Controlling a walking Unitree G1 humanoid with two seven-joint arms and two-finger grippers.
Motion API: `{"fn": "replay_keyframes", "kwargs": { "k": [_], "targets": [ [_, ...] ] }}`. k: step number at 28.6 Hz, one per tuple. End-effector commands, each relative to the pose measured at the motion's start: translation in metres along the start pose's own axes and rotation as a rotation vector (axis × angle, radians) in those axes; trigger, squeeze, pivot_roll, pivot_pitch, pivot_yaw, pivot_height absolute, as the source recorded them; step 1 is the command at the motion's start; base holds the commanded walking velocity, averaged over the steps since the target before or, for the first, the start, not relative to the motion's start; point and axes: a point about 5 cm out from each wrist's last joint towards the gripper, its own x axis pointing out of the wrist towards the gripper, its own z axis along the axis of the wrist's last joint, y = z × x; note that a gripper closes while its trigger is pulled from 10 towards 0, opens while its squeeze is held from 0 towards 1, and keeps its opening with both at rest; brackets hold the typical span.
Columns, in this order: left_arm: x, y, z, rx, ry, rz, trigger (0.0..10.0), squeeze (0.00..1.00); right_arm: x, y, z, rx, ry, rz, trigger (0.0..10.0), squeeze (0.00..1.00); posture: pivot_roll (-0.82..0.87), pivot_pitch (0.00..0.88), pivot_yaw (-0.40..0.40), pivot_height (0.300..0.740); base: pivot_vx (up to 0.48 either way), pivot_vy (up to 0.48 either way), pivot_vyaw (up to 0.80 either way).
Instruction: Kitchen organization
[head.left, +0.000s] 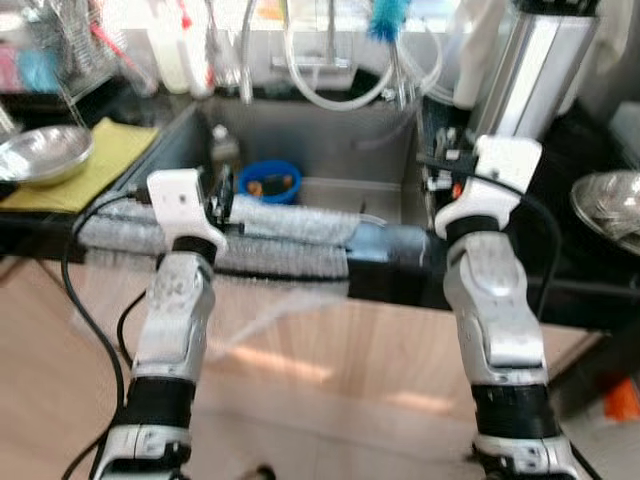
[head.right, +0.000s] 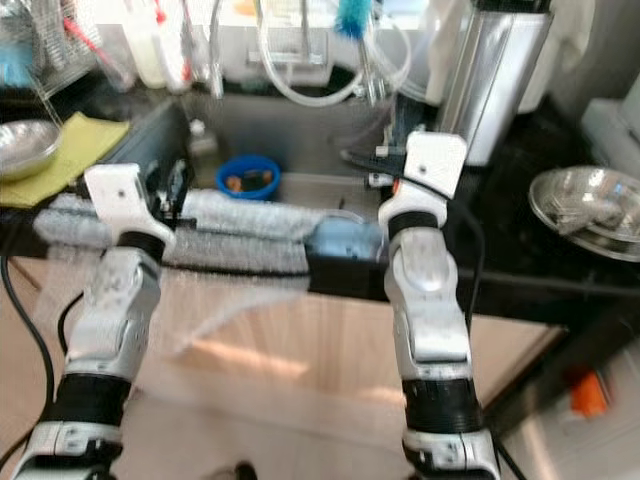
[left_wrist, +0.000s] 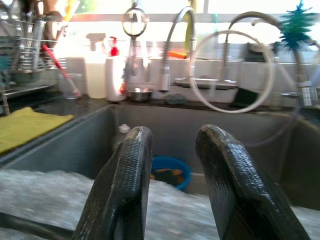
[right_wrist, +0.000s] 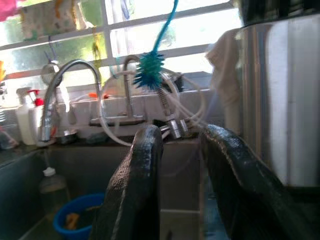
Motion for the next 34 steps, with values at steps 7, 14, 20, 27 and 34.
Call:
{"fn": "replay_keyframes", "kwargs": {
  "k": [7,14,20,27,34],
  "targets": [
    [0.001,0.001,0.001,0.021,-0.004,-0.002,10.0,0.0,0.002,0.006,0.004,0.007,-0.004,0.015,10.0,0.0,-0.04,0.109,0.033,0.74,0.0,0.0,0.0],
    [0.001,0.001,0.0,0.012,-0.003,0.002,10.0,0.0,0.001,0.013,0.003,0.01,0.005,0.041,10.0,0.0,-0.04,0.107,0.033,0.74,0.0,0.0,0.0],
    [0.0,-0.001,-0.002,0.007,0.007,-0.005,10.0,0.0,-0.002,0.01,-0.009,-0.093,0.08,0.02,10.0,0.0,-0.04,0.107,0.031,0.74,0.0,0.0,0.0],
    [-0.001,-0.002,-0.004,0.009,0.021,-0.019,10.0,0.0,0.003,-0.029,-0.025,-0.134,0.226,-0.167,10.0,0.0,-0.05,0.104,0.032,0.74,0.0,0.0,0.0],
    [0.0,-0.008,-0.005,0.008,0.03,-0.045,10.0,0.0,0.004,-0.031,-0.026,-0.14,0.253,-0.153,10.0,0.0,-0.04,0.096,0.038,0.74,0.0,0.0,0.0]
  ]
}}
